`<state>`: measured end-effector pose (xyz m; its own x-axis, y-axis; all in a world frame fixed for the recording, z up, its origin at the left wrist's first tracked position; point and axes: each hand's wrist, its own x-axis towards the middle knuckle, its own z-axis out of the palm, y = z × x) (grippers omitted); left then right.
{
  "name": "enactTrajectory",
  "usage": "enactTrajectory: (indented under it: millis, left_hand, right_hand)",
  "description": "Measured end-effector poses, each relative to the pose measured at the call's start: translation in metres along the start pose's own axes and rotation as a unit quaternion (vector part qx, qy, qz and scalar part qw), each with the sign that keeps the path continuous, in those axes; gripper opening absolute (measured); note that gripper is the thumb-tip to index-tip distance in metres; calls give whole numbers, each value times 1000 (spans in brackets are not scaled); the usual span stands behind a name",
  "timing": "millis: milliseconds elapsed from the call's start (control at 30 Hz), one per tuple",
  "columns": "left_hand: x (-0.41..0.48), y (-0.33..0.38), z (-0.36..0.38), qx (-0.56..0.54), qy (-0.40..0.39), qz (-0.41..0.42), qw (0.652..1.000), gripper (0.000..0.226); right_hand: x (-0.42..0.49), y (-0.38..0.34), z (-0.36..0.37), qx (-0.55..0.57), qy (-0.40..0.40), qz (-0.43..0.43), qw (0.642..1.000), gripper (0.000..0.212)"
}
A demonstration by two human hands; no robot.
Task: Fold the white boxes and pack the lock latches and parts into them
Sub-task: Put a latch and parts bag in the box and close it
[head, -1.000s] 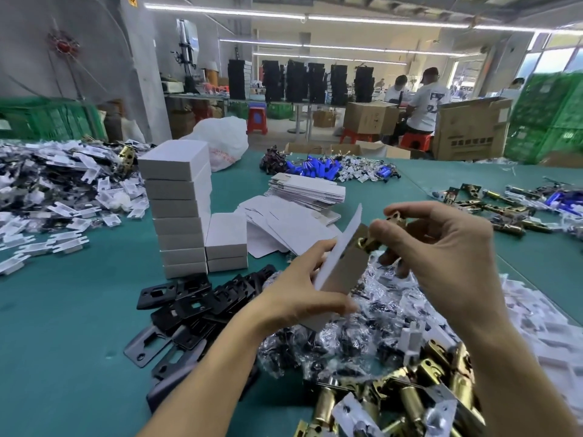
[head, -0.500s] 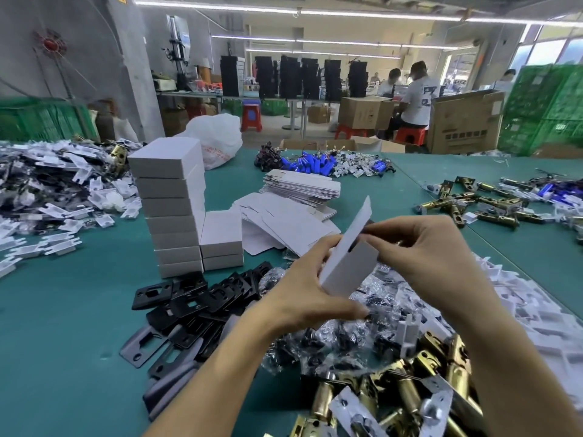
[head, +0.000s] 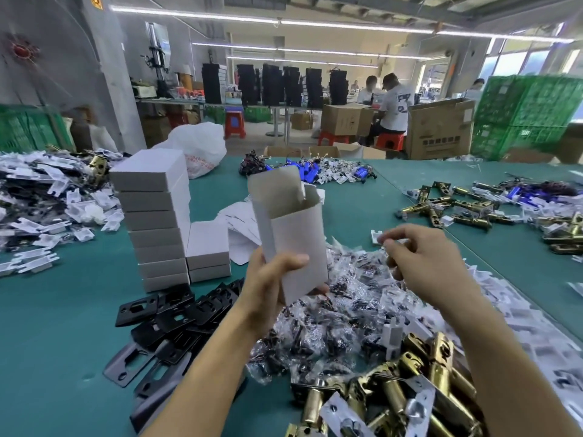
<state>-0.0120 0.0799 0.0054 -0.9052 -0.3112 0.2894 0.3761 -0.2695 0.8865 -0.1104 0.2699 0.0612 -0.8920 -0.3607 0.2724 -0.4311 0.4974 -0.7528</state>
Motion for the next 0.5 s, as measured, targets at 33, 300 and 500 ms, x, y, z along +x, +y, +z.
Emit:
enactTrajectory:
  millis: [33, 300, 500]
  left_hand:
    - [1, 1, -1, -36, 17, 8, 999, 50]
    - [1, 7, -3, -49, 74, 7, 996, 33]
    - [-1, 8, 2, -32, 79, -25, 996, 59]
  right_hand:
    - [8, 8, -2, -65, -34, 27, 997, 20]
    - [69, 78, -14, -355, -65, 129, 924, 52]
    - [71, 110, 5, -430, -129, 125, 885, 34]
